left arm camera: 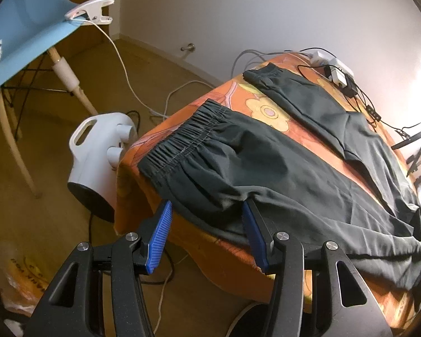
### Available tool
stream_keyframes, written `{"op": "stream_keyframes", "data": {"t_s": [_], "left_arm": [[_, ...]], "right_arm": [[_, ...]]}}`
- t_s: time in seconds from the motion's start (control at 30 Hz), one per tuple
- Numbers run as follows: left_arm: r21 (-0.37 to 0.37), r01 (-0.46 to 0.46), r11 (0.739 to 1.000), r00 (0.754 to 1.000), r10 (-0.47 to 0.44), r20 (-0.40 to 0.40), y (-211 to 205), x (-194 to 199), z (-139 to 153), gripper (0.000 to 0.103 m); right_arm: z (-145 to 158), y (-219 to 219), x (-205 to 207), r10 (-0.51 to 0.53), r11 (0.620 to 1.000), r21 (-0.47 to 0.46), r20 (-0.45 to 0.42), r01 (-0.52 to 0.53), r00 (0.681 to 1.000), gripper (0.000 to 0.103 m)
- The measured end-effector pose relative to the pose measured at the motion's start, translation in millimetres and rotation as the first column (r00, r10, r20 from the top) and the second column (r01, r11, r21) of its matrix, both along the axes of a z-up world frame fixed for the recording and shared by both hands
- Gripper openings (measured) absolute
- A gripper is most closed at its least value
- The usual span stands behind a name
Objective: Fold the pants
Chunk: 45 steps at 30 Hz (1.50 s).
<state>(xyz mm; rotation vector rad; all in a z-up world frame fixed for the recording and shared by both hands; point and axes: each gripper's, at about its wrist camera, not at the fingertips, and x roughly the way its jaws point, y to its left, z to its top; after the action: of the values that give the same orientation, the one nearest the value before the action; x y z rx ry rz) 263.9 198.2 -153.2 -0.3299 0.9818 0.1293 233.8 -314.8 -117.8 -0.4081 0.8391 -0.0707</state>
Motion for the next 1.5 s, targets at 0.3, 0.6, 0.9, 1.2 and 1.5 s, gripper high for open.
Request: {"op": "stream_keyframes", "data": {"t_s": [0.3,0.6,0.9,1.2,1.5], "left_arm": [[0.002,-0.002,1.0,0.999,0.002,0.04,-10,13,2,0.006],[-0.032,-0.038,0.999,0.99,0.042,0.134,-13,18,21,0.004],[-0.026,-0.045,0.999,0.976,0.049,0.211,-7,27,51,0.002],[0.021,-0.033,0.999,0.976,0.027,0.216,-6,40,57,0.002],[-0.029,0.023,0.999,0.997,-0.021,0.068,-3,24,34,0.045]], "right_arm": [[8,-1,-12,0.009,1.0,0.012,0.02,-0.009,1.0,0.003],[22,1,-22,0.031,0.999,-0.009,0.044,-0.03,0.999,0.003],[34,-6,-19,0.037,0.998,-0.045,0.07,-0.034,0.997,0.004],[30,-11,-14,0.049,0.996,-0.08,0.058,-0.044,0.997,0.003],[16,-18,-11,0.046,0.997,-0.059,0.036,-0.043,0.998,0.003]]}}
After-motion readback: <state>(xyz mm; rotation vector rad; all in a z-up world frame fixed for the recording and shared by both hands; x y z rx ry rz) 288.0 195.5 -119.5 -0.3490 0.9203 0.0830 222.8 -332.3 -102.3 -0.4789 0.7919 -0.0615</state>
